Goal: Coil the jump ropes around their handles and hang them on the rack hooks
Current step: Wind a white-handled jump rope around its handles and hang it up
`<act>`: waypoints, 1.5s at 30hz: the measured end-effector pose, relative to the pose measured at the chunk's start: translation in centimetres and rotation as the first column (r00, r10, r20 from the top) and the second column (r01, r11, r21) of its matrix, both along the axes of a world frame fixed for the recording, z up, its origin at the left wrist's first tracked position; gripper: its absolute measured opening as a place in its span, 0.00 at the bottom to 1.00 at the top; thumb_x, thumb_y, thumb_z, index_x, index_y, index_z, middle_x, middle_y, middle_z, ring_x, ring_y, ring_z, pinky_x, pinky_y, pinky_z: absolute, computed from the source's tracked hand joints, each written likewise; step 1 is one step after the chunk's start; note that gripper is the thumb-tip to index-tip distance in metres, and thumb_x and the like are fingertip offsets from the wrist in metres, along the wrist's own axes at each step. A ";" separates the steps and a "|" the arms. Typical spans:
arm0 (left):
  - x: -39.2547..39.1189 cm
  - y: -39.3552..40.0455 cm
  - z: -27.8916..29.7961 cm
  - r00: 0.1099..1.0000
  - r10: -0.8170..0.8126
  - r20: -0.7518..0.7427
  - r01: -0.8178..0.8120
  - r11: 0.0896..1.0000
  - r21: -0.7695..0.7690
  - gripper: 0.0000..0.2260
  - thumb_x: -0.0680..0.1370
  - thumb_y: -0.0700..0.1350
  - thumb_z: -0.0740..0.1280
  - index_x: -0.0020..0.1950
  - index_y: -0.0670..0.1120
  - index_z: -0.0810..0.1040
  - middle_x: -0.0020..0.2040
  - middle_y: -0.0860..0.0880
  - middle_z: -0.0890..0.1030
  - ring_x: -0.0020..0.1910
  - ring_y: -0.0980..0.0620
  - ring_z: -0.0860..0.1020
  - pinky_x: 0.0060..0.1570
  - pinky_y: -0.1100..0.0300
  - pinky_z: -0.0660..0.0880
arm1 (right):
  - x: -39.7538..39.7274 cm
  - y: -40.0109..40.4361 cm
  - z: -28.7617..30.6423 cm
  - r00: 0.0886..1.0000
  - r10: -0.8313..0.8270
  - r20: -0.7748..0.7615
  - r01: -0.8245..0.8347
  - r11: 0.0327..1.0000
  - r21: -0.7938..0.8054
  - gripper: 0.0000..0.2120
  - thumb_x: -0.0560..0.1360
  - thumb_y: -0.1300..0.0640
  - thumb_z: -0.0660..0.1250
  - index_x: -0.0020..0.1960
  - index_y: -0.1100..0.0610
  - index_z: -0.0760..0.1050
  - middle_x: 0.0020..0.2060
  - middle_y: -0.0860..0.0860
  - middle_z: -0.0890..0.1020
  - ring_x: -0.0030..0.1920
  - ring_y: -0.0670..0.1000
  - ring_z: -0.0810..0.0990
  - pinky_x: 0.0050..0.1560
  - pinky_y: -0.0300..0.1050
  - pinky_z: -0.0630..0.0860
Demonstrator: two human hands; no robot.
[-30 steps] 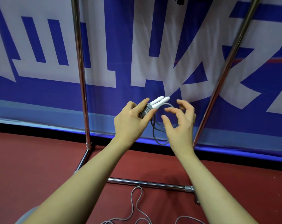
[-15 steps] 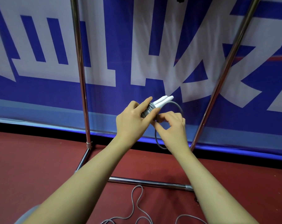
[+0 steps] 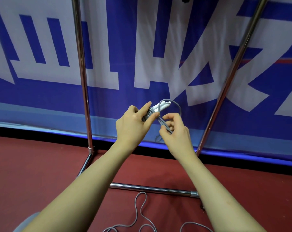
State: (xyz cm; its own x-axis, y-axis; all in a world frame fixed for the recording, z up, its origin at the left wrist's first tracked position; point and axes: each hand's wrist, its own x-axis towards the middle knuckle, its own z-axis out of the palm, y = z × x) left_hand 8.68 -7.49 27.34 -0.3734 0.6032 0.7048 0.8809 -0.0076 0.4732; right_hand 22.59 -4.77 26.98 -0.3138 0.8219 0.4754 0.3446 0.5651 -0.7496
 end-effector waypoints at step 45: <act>1.2 -0.5 0.9 0.999 -0.023 0.038 0.018 0.993 0.117 0.21 0.73 0.66 0.58 0.54 0.57 0.82 0.39 0.52 0.75 0.33 0.52 0.74 0.28 0.68 0.59 | 0.6 1.5 -1.0 0.979 -0.203 -0.027 0.200 0.916 0.347 0.09 0.72 0.64 0.65 0.50 0.58 0.80 0.41 0.52 0.76 0.42 0.52 0.73 0.49 0.47 0.68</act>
State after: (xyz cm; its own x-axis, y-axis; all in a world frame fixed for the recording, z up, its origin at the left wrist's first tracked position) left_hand 9.85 -7.98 28.25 -0.3909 0.5258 0.7555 0.8606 -0.0822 0.5026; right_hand 23.15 -3.25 25.96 -0.1647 0.6530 0.7392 0.4849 0.7063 -0.5159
